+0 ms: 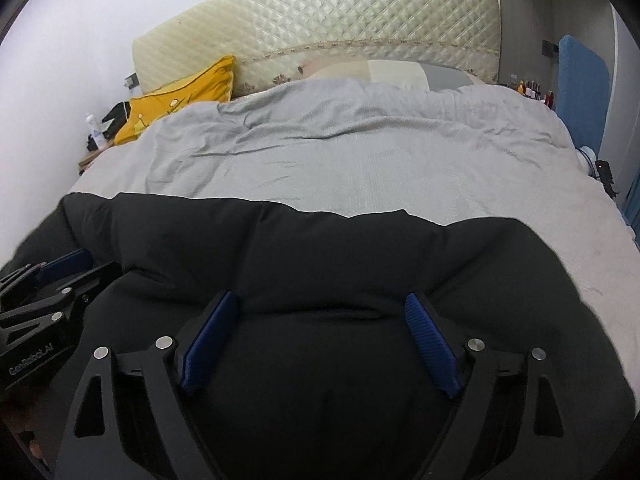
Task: Fold large clothes
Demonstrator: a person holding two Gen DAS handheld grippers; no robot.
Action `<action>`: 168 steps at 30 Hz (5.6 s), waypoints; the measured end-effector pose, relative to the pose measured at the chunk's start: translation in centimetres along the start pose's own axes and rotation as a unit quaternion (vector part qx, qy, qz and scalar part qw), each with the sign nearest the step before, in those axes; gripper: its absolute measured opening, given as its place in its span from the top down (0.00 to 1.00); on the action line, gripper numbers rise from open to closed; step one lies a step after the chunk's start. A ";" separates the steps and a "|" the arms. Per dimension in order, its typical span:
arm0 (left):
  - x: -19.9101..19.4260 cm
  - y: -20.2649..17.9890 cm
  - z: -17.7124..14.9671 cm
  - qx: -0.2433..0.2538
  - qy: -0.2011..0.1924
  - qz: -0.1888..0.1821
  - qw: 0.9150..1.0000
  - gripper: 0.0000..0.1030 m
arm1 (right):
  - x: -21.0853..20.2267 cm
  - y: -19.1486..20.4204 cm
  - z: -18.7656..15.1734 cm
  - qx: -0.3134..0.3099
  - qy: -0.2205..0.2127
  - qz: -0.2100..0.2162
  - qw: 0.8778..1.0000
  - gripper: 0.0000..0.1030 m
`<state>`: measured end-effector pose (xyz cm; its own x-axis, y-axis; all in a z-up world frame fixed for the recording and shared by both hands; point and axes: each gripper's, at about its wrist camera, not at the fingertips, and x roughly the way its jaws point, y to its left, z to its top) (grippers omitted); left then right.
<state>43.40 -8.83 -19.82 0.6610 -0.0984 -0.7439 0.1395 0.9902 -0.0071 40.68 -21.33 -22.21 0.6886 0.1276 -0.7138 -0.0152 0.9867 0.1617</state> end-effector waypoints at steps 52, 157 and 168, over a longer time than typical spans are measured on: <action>-6.9 17.7 -12.9 -0.125 0.059 0.044 0.990 0.23 | -7.2 -14.1 -11.6 0.054 0.066 -0.034 0.996 0.02; -40.9 -2.8 -19.6 -0.048 -0.127 0.033 0.990 0.24 | -39.9 5.5 -19.5 -0.030 -0.181 0.034 0.982 0.00; -41.0 -2.5 -19.7 -0.048 -0.127 0.037 0.990 0.24 | -40.3 5.4 -19.6 -0.028 -0.185 0.023 0.982 0.00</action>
<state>1.48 -5.36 -2.46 0.8325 -0.0355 -0.5528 0.0220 0.9993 -0.0311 -1.39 -19.13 -5.91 0.9024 0.1367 -0.4087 -0.0850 0.9862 0.1422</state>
